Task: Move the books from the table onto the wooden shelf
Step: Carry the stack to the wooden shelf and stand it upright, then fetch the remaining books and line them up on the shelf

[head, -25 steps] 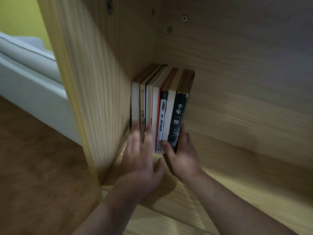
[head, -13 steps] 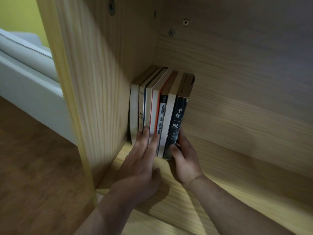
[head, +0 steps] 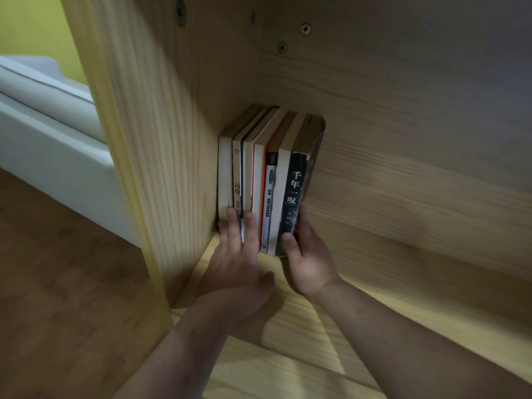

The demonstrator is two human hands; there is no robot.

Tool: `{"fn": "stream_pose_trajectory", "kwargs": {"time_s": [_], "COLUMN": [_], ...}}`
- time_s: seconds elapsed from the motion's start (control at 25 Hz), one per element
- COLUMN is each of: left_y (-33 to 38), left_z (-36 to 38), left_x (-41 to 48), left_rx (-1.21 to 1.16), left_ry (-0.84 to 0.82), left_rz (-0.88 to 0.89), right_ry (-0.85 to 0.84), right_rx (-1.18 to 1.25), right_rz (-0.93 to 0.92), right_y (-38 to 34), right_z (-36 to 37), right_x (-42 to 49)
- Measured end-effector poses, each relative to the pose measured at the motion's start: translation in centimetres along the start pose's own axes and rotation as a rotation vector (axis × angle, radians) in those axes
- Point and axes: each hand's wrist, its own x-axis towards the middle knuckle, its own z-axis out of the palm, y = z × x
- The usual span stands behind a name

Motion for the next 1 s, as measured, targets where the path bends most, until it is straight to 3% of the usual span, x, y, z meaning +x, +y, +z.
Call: {"fn": "stream_pose_trajectory", "kwargs": {"time_s": [0.16, 0.24, 0.32, 0.4, 0.56, 0.68, 0.76, 0.88, 1.0], "left_y": [0.0, -0.4, -0.9, -1.7, -2.9, -2.9, -3.5, -4.3, -6.1], "left_z": [-1.4, -2.2, -2.8, -3.7, -4.1, -4.2, -4.4, -4.9, -5.9], "left_x": [-2.0, -4.4, -6.2, -7.7, -12.2, -17.3, -21.5, -28.3, -34.7], "left_rx": [-0.118, -0.109, -0.104, -0.155, -0.2, -0.356, -0.506, -0.484, -0.484], "left_ry": [0.017, 0.025, -0.059, -0.161, -0.146, -0.257, -0.353, -0.494, -0.569], "left_rz": [-0.109, -0.058, 0.024, -0.008, -0.08, -0.28, -0.475, -0.621, -0.783], "right_ry": [-0.047, -0.074, -0.089, -0.127, -0.175, -0.17, -0.253, -0.448, -0.556], "right_rx": [-0.231, -0.372, -0.346, -0.324, -0.323, -0.335, -0.221, 0.052, 0.019], "right_rz": [0.095, 0.116, 0.105, 0.091, 0.107, 0.124, 0.223, 0.518, 0.586], "right_y": [-0.5, -0.6, -0.6, -0.7, -0.9, -1.9, -2.2, -2.6, -2.3], "right_z": [-0.3, -0.2, -0.3, -0.8, -1.5, -1.7, -1.5, -1.0, 0.8], "right_x": [-1.7, -3.3, -5.5, -8.4, -15.0, -19.8, -23.1, -27.8, -33.0]}}
